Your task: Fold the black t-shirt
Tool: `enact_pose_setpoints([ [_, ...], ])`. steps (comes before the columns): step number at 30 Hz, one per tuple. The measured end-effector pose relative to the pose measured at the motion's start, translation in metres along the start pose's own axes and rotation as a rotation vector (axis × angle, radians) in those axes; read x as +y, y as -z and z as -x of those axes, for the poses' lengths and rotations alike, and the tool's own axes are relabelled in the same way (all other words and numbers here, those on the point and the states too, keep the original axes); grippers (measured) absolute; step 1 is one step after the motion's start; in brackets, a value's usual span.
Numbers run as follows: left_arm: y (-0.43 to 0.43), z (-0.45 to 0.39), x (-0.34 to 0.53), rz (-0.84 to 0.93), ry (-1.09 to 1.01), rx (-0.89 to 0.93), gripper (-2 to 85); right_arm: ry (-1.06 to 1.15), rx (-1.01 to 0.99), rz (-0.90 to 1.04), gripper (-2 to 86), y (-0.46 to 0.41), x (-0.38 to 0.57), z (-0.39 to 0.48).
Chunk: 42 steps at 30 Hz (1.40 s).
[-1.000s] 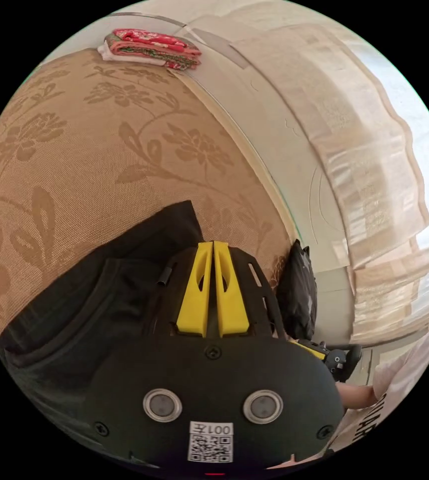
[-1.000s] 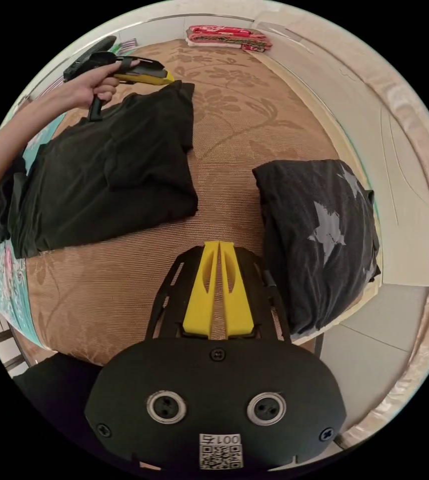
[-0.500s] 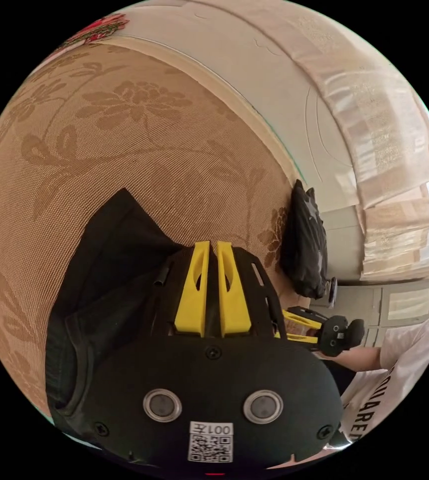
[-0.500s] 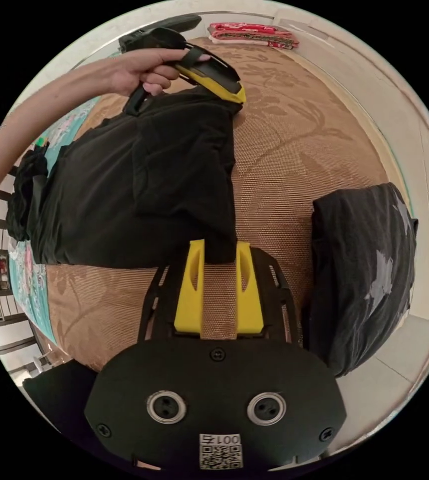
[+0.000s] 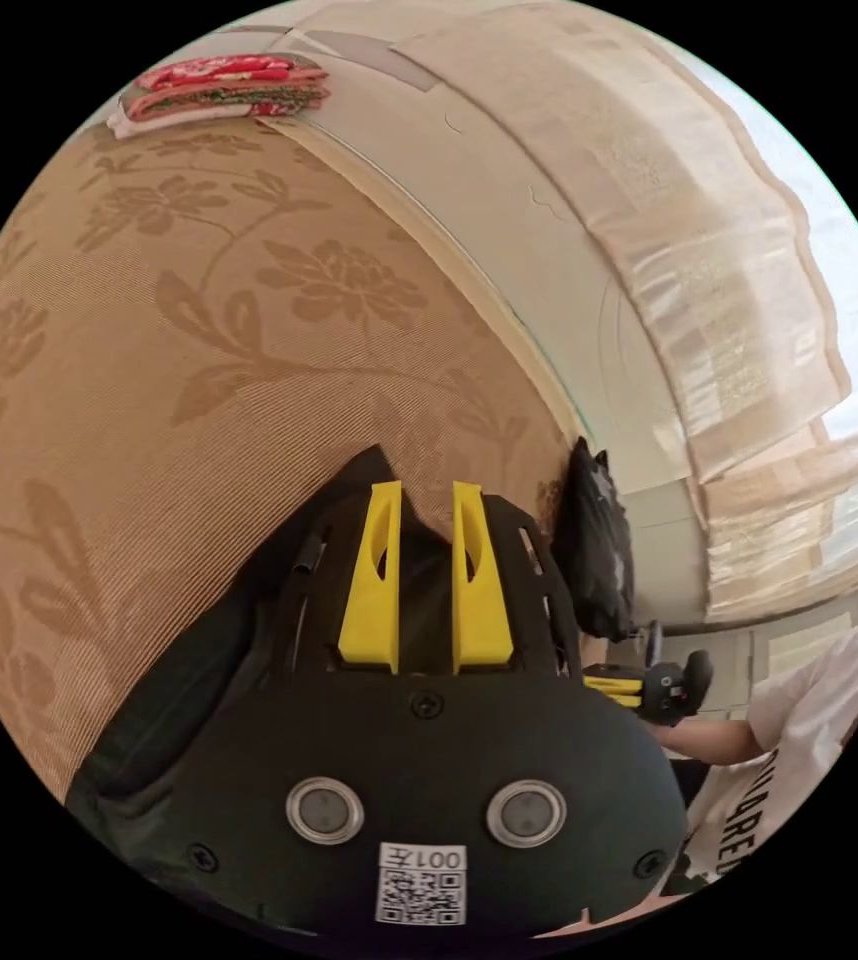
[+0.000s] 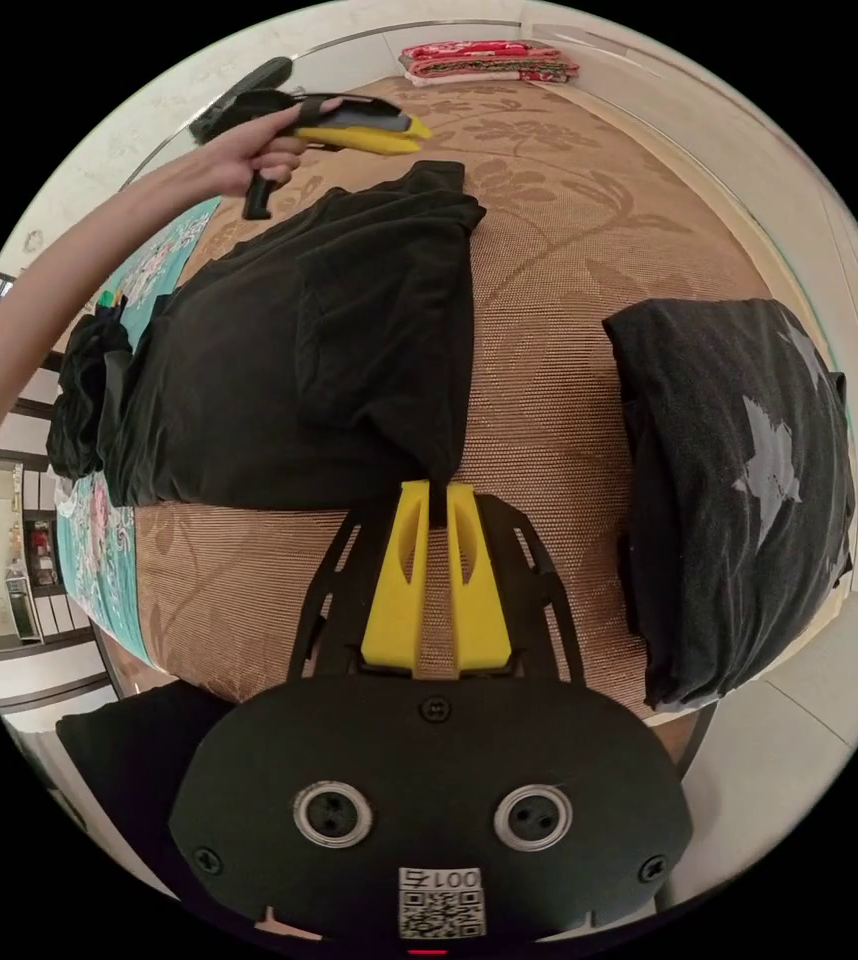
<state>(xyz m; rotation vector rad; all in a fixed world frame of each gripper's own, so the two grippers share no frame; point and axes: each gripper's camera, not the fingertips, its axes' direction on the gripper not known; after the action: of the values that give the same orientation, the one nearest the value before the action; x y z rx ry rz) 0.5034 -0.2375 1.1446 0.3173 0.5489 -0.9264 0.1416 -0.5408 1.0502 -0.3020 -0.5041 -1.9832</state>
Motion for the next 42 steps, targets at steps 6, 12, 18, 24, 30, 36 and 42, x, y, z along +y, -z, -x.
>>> enact_pose_setpoints([
  [6,0.018,-0.021,0.096,0.075,-0.050,-0.276,-0.7,0.031,0.029,0.065,1.9,0.008,-0.004,0.015],
  [12,0.000,-0.027,0.166,0.159,-0.035,-0.408,-1.0,0.011,0.144,0.178,1.7,0.011,-0.005,0.019],
  [18,0.053,-0.035,0.248,-0.077,0.124,-0.427,-1.0,0.130,0.234,0.253,1.4,0.015,-0.018,0.053],
  [24,0.167,-0.033,0.432,-0.247,0.403,-0.613,-1.1,0.516,0.610,0.037,1.4,0.048,-0.036,0.145],
  [30,0.211,-0.016,0.640,-0.207,0.855,-0.706,3.8,0.877,0.311,-0.286,3.4,0.058,-0.110,0.242],
  [36,0.193,0.011,0.767,-0.330,1.051,-0.315,8.9,1.224,-0.127,-0.386,10.6,0.047,-0.218,0.360],
  [42,0.210,0.033,0.849,-0.504,1.118,-0.213,3.9,1.395,-0.247,-0.026,12.2,-0.015,-0.298,0.474],
])
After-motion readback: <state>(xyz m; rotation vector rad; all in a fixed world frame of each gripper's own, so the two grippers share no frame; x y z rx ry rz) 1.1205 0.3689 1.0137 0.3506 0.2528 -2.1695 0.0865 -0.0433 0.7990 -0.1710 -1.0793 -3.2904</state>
